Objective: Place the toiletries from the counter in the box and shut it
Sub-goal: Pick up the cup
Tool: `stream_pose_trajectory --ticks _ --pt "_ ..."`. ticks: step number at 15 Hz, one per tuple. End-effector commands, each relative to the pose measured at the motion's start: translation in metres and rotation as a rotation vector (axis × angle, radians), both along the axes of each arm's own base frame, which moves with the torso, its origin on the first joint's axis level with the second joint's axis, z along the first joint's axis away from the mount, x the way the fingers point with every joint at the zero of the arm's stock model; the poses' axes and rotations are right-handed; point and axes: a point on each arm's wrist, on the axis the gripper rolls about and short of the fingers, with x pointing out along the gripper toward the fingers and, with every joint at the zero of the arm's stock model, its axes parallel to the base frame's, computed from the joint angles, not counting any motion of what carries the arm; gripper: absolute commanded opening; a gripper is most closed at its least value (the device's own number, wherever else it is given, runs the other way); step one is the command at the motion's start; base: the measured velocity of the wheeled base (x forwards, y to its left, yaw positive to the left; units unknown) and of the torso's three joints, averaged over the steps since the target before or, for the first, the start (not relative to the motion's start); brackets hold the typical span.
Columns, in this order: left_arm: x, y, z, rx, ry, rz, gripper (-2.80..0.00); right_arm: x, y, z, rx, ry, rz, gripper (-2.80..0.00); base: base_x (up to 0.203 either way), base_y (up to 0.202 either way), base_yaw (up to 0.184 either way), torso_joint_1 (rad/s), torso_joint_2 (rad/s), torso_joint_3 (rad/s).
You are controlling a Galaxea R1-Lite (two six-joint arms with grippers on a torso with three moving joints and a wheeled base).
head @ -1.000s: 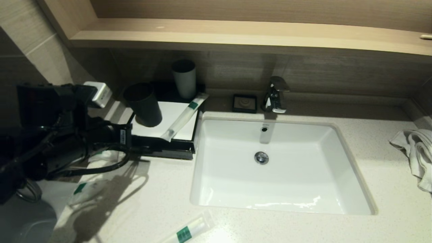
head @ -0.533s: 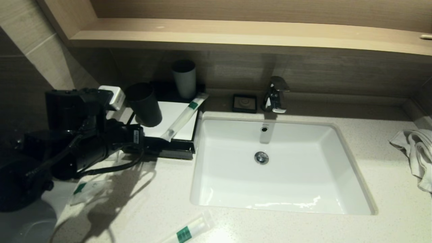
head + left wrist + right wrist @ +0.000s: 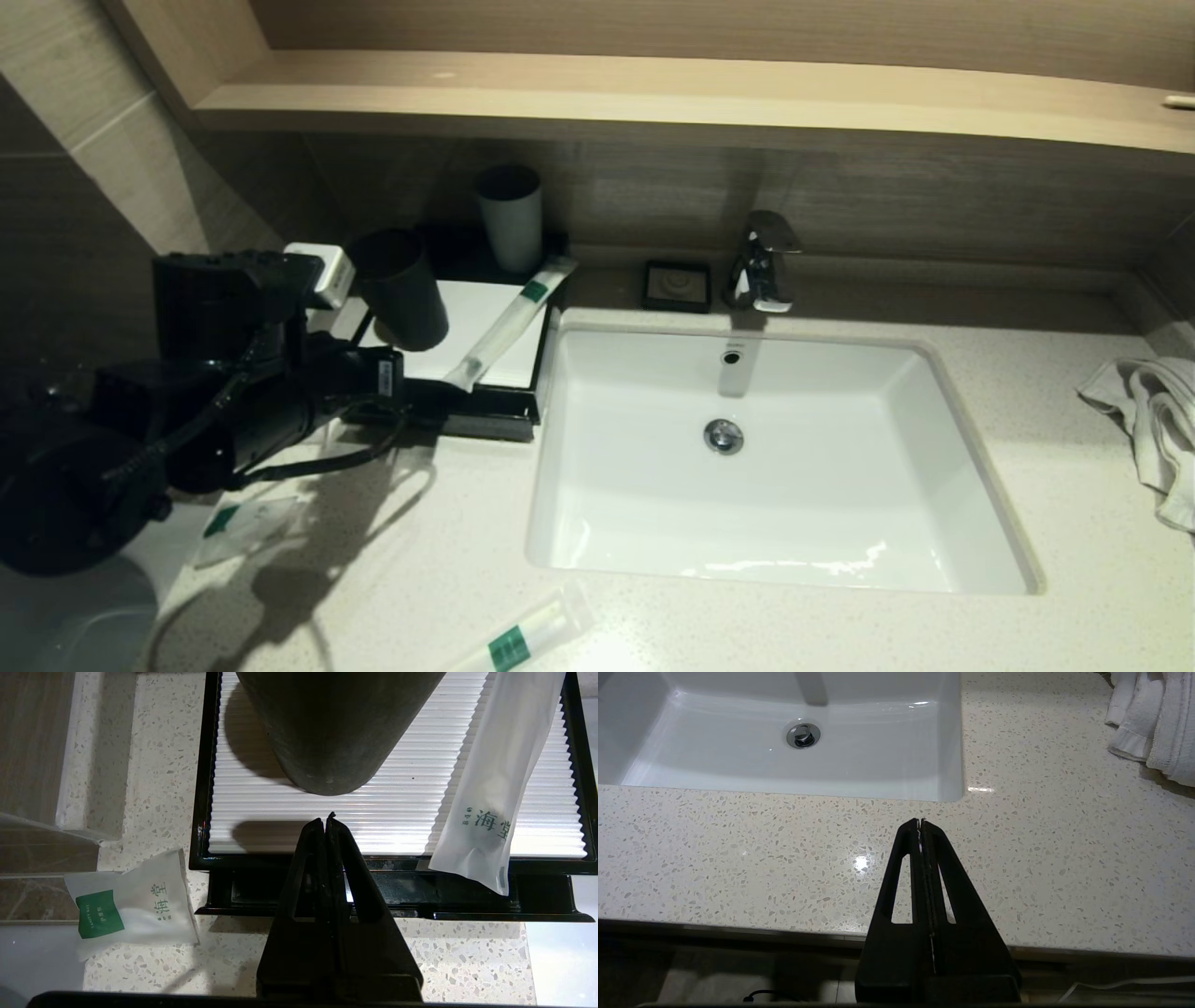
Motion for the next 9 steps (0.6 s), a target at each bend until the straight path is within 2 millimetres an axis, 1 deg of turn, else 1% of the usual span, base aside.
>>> stream_pose_trajectory --ticks 1,3,9 --pt "0.0022 -0.0008 0.0014 -0.006 -0.011 0.000 0.00 0.0000 0.0000 0.0000 -0.001 0.000 0.000 -2.80 0.000 0.000 0.000 0.000 0.00 0.000" --pt "0.0038 -0.0013 0.0040 -0.020 -0.032 0.004 0.00 0.0000 0.0000 0.0000 -0.001 0.000 0.000 -2.80 0.000 0.000 0.000 0.000 0.00 0.000" --pt "0.0113 -0.0039 -0.0006 -0.021 -0.029 0.004 0.00 0.0000 0.0000 0.0000 -0.001 0.000 0.000 -2.80 0.000 0.000 0.000 0.000 0.00 0.000"
